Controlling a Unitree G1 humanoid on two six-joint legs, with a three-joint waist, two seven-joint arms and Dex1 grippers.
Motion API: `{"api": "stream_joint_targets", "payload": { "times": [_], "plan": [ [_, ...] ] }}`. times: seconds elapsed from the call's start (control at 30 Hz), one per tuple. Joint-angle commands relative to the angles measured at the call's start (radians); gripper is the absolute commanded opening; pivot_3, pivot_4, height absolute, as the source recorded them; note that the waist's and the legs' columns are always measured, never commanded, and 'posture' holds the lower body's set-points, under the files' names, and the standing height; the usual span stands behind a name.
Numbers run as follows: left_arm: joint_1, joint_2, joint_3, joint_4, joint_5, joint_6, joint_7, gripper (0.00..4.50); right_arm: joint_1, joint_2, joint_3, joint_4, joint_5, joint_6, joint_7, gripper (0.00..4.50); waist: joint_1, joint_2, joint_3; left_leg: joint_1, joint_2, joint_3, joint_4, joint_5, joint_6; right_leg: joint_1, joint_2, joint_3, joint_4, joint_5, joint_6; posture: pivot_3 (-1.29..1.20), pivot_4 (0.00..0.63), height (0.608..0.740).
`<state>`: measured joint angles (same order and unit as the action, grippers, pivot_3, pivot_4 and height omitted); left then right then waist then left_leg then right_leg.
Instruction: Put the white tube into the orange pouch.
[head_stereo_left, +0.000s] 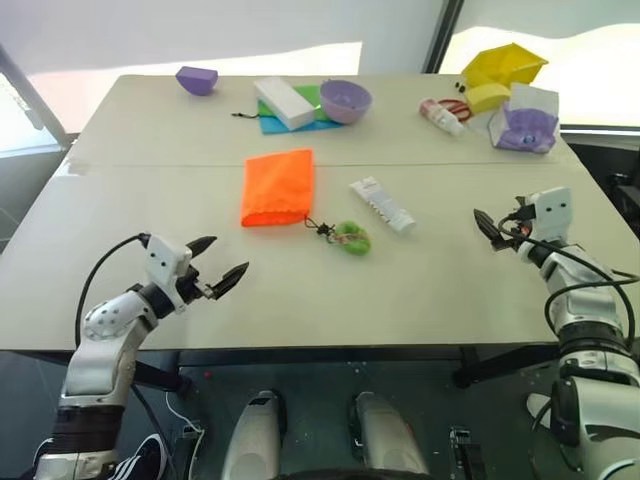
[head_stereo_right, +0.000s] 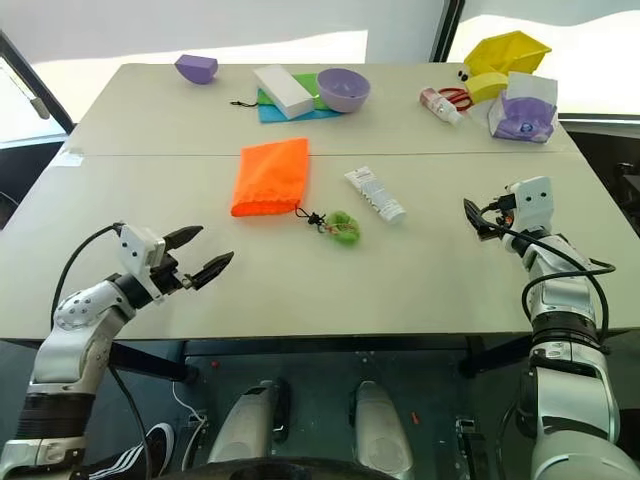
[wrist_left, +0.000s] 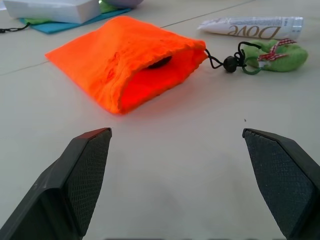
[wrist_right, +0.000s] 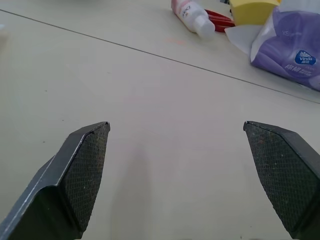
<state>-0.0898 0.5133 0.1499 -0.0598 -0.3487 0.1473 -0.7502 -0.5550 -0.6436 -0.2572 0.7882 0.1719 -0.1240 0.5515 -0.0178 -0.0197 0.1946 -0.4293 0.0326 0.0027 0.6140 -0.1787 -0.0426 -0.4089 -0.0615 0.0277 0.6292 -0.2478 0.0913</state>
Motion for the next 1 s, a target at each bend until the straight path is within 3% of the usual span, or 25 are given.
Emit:
{"api": "stream_joint_targets", "payload": {
  "times": [0.03,1.0],
  "plan": [
    [0.003,0.006,0.003,-0.031,0.001,-0.024,-0.007,4.50,0.004,-0.017,-0.029,-0.038,0.014,-0.022,-0.011,4.48,-0.001,0.000,0.000,0.000,0.000,0.000,0.000,0.000,0.000,0.000,0.000,0.000,0.000,0.000,0.000,0.00,0.150,0.740],
    [0.011,0.003,0.037,0.021,0.052,-0.128,0.063,4.50,-0.001,-0.003,-0.009,-0.054,0.008,-0.020,-0.001,4.48,-0.001,0.000,0.000,0.000,0.000,0.000,0.000,0.000,0.000,0.000,0.000,0.000,0.000,0.000,0.000,0.00,0.150,0.740]
  ]
}}
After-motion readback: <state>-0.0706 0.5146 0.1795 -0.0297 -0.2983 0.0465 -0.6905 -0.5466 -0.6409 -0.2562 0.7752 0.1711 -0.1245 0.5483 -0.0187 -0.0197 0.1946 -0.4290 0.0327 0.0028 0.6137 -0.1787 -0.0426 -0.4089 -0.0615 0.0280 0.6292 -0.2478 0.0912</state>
